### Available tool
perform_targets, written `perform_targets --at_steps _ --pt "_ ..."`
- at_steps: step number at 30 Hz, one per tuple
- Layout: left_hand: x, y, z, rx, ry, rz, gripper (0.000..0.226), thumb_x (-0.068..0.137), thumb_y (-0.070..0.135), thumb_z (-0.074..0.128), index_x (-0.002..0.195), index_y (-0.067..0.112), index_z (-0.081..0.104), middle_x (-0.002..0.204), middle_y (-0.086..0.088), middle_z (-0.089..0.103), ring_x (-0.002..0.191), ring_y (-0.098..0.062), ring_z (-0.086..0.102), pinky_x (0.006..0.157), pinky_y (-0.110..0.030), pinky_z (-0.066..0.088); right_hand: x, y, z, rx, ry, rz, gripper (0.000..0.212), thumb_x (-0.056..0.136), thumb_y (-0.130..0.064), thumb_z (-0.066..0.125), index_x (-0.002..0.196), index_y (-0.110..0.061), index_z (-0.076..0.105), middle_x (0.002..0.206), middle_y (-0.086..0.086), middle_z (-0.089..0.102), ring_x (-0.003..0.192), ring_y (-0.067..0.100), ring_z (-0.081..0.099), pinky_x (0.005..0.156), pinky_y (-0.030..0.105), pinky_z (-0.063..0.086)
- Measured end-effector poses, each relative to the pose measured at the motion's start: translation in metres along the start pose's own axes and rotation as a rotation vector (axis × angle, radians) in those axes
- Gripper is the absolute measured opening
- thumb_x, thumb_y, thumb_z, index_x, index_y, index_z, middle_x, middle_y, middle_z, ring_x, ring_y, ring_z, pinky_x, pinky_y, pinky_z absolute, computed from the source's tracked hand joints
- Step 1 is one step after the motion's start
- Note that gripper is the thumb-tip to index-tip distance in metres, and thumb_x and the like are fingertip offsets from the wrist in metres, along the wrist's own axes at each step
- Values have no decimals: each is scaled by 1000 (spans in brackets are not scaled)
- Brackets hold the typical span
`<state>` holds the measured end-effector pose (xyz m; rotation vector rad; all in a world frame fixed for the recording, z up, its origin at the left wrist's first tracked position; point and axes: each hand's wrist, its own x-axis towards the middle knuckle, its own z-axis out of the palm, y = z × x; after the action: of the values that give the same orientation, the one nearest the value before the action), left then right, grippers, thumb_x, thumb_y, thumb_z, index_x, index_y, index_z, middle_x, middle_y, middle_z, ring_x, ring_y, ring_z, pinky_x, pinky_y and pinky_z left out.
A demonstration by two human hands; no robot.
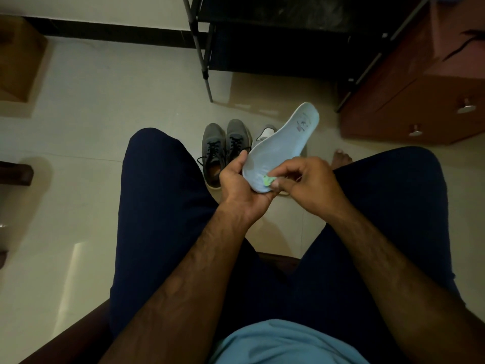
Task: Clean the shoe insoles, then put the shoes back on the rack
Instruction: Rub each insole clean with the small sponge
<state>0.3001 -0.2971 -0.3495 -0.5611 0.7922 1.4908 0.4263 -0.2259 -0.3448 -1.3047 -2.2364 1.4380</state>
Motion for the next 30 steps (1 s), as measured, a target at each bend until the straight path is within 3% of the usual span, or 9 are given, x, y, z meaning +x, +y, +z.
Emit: perform_targets --at_steps 4,8,9,13,17,19,22,27,30 --pt "-1 -5 1 -10 16 14 55 100 40 47 139 2 57 138 -27 60 131 -43 56 114 -55 40 13 11 -5 -1 200 79 13 82 -16 84 92 -24 81 85 -12 75 80 6 71 82 40 62" --pt "-6 2 4 -30 5 41 50 103 39 44 123 -2 64 109 -25 72 96 -39 70 85 -41 57 -3 -7 3 81 -54 -13 19 81 -8 84 90 -24 82 85 -12 77 83 5 72 81 26 59" --pt "-6 2 5 -35 9 41 50 103 39 43 119 -3 65 106 -25 73 94 -39 71 87 -42 58 -5 -8 5 94 -66 -19 20 81 -7 84 89 -25 81 85 -12 77 83 5 72 81 25 59" --pt "-5 -3 4 -35 12 29 50 102 39 46 128 -1 62 131 -28 65 128 -42 59 116 -53 40 7 0 3 67 149 78 14 81 -17 85 85 -30 80 79 -11 75 76 8 71 79 41 62" --pt "-6 0 6 -55 5 40 50 103 38 46 117 -5 66 107 -26 72 101 -40 68 101 -47 52 -6 -15 9 125 -24 -12 13 81 -14 86 88 -24 82 82 -8 78 81 9 73 82 37 62" --pt "-6 0 5 -47 6 34 50 103 39 45 117 -4 66 106 -24 72 99 -39 68 98 -47 53 -7 -14 9 145 -30 4 13 80 -15 87 86 -25 81 82 -7 78 80 10 73 82 39 62" --pt "-4 -4 4 -35 0 23 49 102 40 44 121 -1 64 114 -25 70 111 -39 64 108 -49 47 5 -4 5 76 132 94 10 80 -24 88 81 -28 79 75 -9 75 72 9 72 76 43 63" --pt "-5 -1 4 -29 10 33 50 103 39 44 116 -5 65 102 -24 73 89 -37 74 88 -44 58 -6 -12 11 76 -29 1 10 80 -20 87 83 -26 80 76 -10 75 72 4 68 74 35 60" --pt "-2 -5 2 -5 10 23 53 103 40 44 131 -2 61 125 -28 68 119 -40 65 109 -49 47 7 1 7 -11 118 92 12 80 -27 86 77 -32 75 75 -13 73 73 6 70 75 42 62"
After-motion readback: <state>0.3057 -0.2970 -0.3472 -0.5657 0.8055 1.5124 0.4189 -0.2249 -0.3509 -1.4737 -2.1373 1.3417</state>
